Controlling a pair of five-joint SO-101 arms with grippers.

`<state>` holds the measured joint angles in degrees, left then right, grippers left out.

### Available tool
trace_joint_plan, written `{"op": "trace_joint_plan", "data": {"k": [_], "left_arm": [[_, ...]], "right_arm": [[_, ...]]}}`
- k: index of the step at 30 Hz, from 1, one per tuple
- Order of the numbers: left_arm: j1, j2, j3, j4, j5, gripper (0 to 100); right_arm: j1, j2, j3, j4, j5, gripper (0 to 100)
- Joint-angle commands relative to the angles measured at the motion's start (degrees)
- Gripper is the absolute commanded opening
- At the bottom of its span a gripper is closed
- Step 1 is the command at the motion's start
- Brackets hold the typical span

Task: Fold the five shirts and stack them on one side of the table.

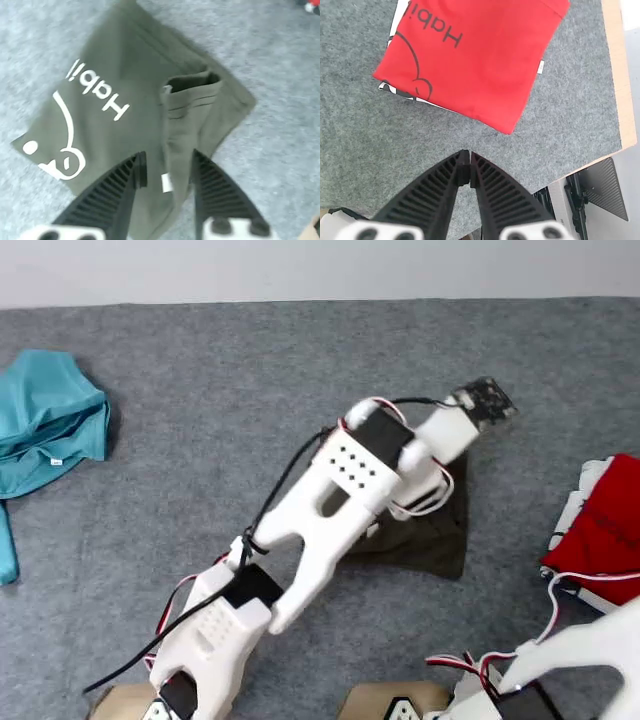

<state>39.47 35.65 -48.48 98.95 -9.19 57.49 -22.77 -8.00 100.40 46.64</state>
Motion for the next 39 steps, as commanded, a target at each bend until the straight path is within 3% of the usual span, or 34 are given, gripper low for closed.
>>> {"op": "trace_joint_plan", "data": {"k": [1,9,17,22,26,35,39], "left_arm": [[-3.8,1.1,-0.4,-1.1,0.4,7],[-2.6,10.3,-0.6,-6.2,0.4,1],[13.4,10.7,0.6,1.8,0.5,1],[15.9,6.7,1.6,1.6,-2.9,1],[11.7,3.3,1.5,1.6,-4.7,1],[-8.1,-4.2,1.7,1.6,-3.4,1],[-15.9,-11.1,1.9,1.6,0.7,1]], "right_arm": [[-0.5,-2.3,-0.4,2.1,0.2,1.0],[-0.6,-2.3,-0.4,2.1,0.2,1.0],[-0.4,-2.3,-0.4,2.2,0.2,1.0],[-0.2,-2.3,-0.4,2.2,0.4,1.0],[0.4,-2.3,-0.4,2.2,0.4,1.0],[0.1,-2.3,-0.4,2.2,0.1,1.1],[-4.7,-2.2,2.1,2.2,0.0,1.1]]}}
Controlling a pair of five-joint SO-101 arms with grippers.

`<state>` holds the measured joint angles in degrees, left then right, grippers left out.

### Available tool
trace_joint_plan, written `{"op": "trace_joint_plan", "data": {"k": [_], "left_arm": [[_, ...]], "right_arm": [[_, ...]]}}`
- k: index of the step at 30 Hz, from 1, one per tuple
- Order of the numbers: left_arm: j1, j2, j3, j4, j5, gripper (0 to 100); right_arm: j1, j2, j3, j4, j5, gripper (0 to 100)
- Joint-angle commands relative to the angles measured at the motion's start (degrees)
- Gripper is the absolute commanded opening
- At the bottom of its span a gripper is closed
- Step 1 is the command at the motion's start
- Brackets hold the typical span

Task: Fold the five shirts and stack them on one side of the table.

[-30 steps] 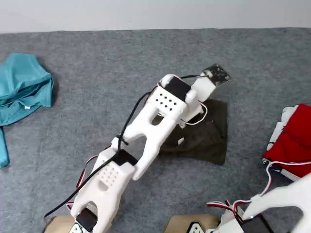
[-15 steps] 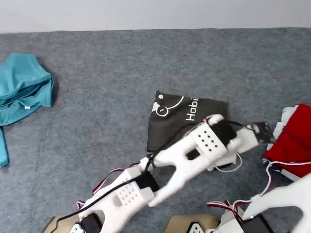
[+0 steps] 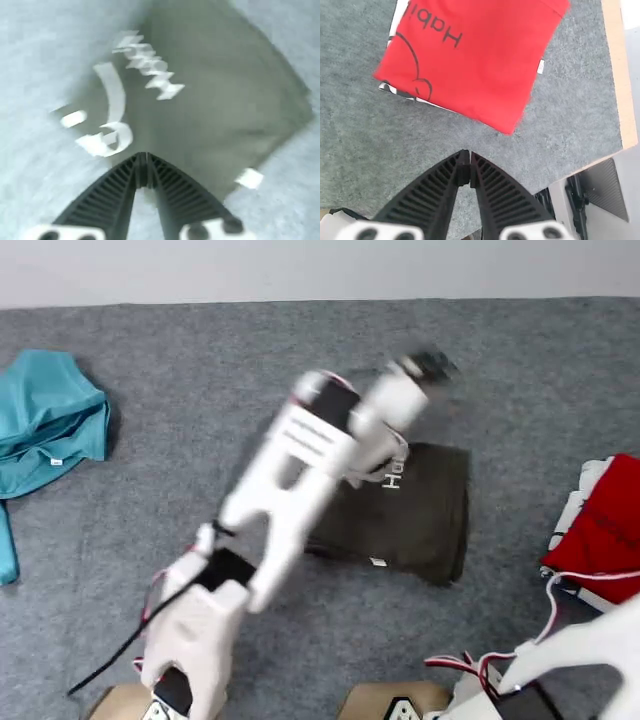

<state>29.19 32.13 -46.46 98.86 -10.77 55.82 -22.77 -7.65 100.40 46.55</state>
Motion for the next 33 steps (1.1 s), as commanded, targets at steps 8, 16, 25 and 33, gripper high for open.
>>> {"op": "trace_joint_plan", "data": {"k": [8,16,25,33], "left_arm": [[-20.7,-26.7,15.4,1.8,2.6,1],[-37.5,-46.7,33.8,1.7,-3.1,1],[-54.2,-55.6,40.4,1.7,-6.9,1],[-58.3,-56.1,40.4,1.7,-9.7,1]], "right_arm": [[-25.5,-1.6,13.1,0.5,-14.4,1.1],[-43.4,6.4,21.3,-21.1,-25.9,1.1],[-48.5,24.7,21.1,-39.7,-27.6,1.0],[-49.5,40.4,12.0,-51.3,-27.2,1.1]]}}
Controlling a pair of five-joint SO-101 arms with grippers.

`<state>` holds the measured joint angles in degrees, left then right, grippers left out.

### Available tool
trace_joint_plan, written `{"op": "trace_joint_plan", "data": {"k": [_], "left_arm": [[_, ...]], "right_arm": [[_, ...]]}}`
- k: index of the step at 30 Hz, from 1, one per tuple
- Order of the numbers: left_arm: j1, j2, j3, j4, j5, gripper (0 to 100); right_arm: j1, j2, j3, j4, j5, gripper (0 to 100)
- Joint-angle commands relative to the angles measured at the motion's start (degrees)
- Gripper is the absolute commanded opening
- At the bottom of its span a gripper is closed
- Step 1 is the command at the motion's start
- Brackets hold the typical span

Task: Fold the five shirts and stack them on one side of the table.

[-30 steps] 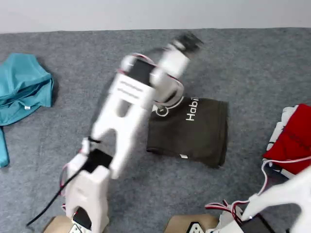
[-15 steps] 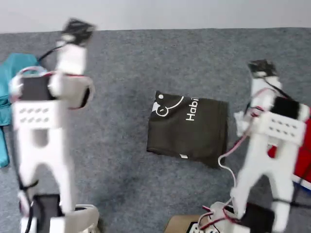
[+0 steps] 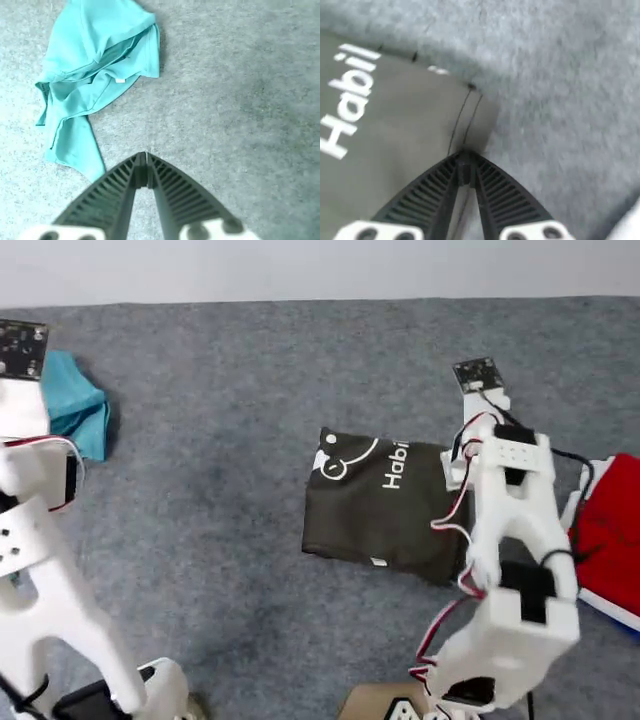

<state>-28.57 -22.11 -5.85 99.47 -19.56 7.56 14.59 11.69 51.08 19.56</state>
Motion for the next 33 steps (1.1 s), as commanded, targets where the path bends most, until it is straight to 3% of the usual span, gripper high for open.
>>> {"op": "trace_joint_plan", "data": {"k": [1,8,19,24,27,33], "left_arm": [[-0.5,-1.8,-0.2,1.0,-1.1,1],[-0.3,-1.3,-0.2,0.9,-1.1,1],[-0.3,-1.3,-0.2,0.1,-1.1,1],[-0.3,-1.3,-0.2,0.1,-1.1,1],[-0.3,-1.3,-0.1,0.1,-1.1,1],[-0.3,-1.2,-0.1,0.1,-1.2,1]], "right_arm": [[-1.5,5.1,-10.2,-0.9,-0.2,1.1],[-4.9,17.1,-30.2,9.2,-0.4,1.0],[-6.5,18.2,-50.7,34.8,-0.6,0.9],[-6.7,18.3,-58.8,46.5,-6.2,1.4],[-8.4,18.9,-60.0,51.8,-10.2,9.1],[-10.9,19.6,-53.5,51.6,-22.3,31.4]]}}
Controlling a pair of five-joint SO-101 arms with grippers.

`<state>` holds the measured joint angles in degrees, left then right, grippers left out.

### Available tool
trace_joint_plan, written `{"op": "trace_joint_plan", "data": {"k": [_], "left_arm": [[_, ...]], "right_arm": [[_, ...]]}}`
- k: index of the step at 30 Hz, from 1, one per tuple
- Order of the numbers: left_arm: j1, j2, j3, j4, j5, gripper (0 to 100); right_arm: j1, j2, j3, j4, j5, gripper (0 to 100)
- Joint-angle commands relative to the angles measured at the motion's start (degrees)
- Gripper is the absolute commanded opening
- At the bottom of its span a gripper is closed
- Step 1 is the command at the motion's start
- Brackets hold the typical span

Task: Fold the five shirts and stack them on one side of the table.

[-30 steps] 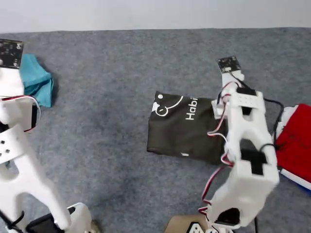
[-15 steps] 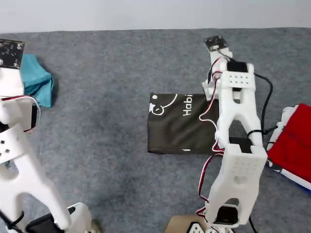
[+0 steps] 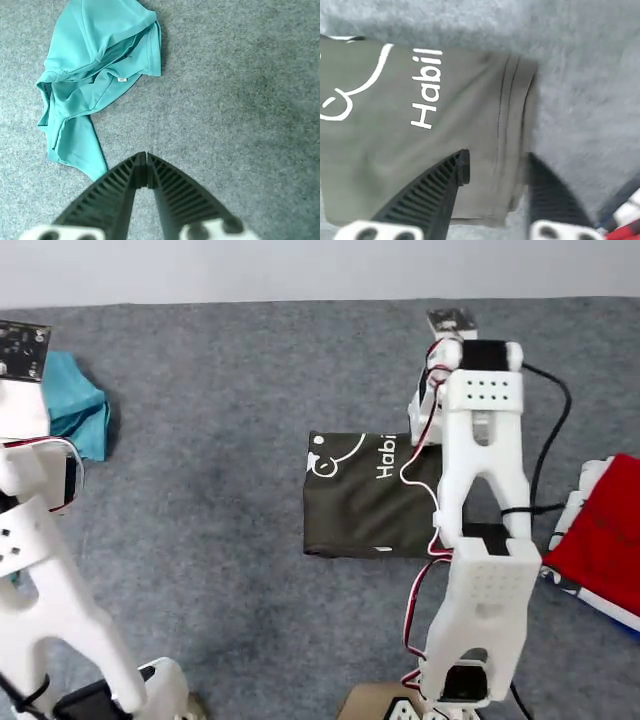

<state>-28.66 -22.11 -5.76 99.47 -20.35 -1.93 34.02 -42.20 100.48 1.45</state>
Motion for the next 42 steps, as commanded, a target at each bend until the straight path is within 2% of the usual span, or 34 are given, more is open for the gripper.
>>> {"op": "trace_joint_plan", "data": {"k": [1,15,23,25,30,38,42], "left_arm": [[-0.2,-1.2,-0.2,0.1,-0.4,1],[-0.2,-1.3,2.3,0.1,-0.4,1],[-0.3,-1.3,2.5,0.1,-0.4,1],[-0.3,-1.3,2.5,0.1,-0.4,1],[-0.3,-1.3,2.5,0.1,-0.4,1],[-0.4,-1.3,2.5,0.1,-0.4,1],[-0.4,-1.3,2.5,0.0,-0.4,1]], "right_arm": [[-1.7,0.9,0.5,2.0,-4.8,31.8],[-2.7,14.8,0.4,-4.4,-5.3,31.8],[-2.6,20.3,0.4,-4.4,-5.3,31.4],[-2.6,20.6,0.4,-3.5,-5.3,26.7],[-2.6,20.6,0.4,-3.5,-4.7,0.6],[-2.3,18.9,0.4,-2.3,-3.5,1.0],[-1.2,15.4,0.4,-1.6,1.6,1.0]]}}
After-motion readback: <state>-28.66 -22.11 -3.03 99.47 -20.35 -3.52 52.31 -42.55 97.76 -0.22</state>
